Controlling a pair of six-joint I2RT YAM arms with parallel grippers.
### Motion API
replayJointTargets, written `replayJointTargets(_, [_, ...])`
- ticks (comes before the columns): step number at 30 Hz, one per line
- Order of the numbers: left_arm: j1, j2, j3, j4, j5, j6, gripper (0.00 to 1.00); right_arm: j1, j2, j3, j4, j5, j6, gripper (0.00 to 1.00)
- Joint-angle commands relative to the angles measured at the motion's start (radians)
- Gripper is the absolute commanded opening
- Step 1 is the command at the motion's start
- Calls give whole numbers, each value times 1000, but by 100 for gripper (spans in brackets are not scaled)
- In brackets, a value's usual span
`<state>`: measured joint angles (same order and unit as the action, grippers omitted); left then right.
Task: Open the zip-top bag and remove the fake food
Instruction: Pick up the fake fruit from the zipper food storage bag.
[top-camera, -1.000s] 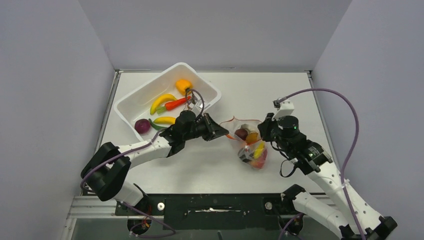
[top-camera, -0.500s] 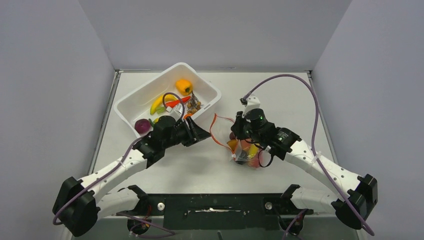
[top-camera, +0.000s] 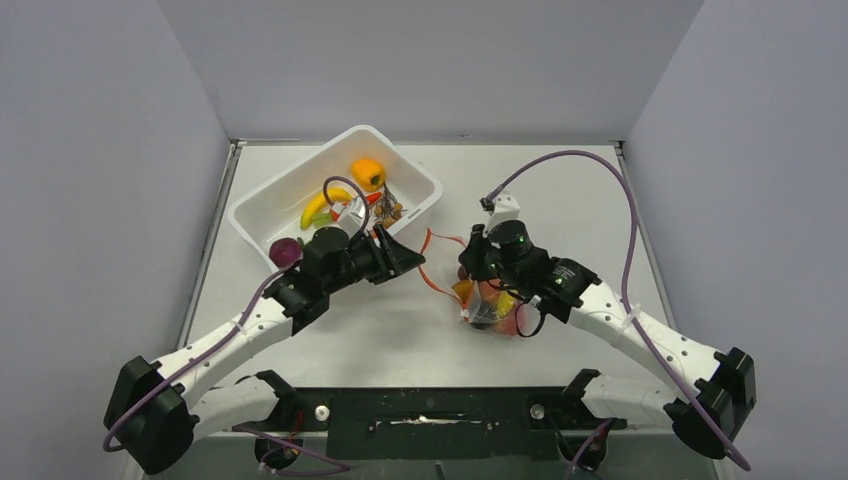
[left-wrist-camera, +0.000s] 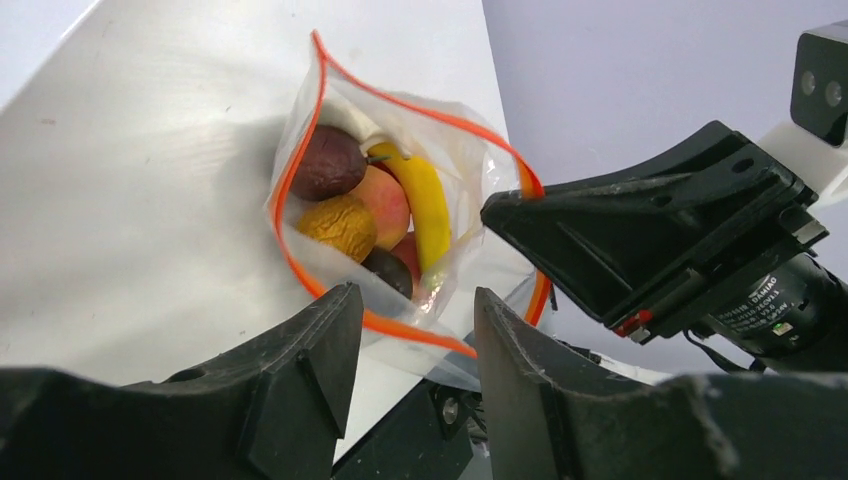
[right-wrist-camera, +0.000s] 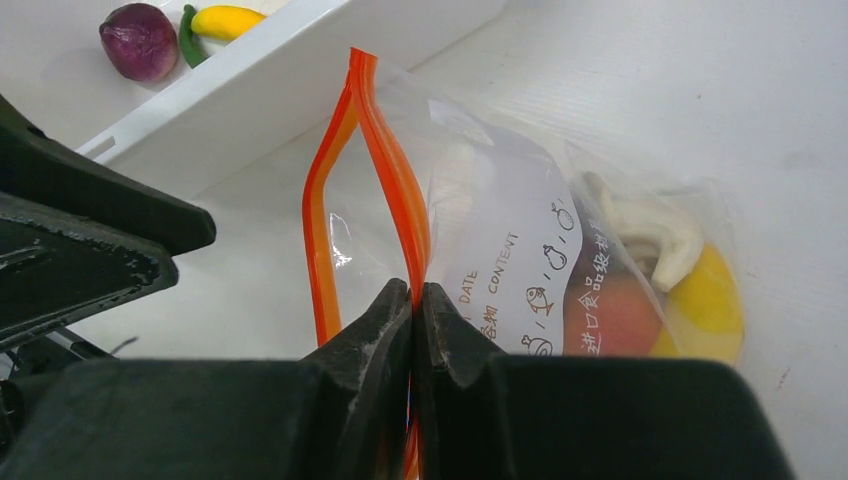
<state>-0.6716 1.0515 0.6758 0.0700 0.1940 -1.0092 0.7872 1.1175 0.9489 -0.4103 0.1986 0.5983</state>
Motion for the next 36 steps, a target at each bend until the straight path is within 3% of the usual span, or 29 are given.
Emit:
replayJointTargets(1, [-49,77,126,80,-15,141,45,9,-64,-20,83,-2,25,5])
replayJointTargets(8, [-82,198,116,296,14,228,53,13,-108,-71,104,-19,73,5])
replayJointTargets(11, [-97,252,136,281,31,247,53,14,-118,-80,102,-22,93,5])
replayJointTargets(17, [-208,331,173,179,-64,376,52,19,-140,-92,126,-29,100,5])
replayJointTargets(24, [-228,379,132,166,-143,360,52,20,-159,-90,134,-31,103,6])
replayJointTargets(29, [-252,403,63,215,-118,359,54,20,-195,-105,148,-21,103,7])
replayJointTargets(36, [-272,396,-15,307,-107,327,56,18,-237,-110,116,32,96,39])
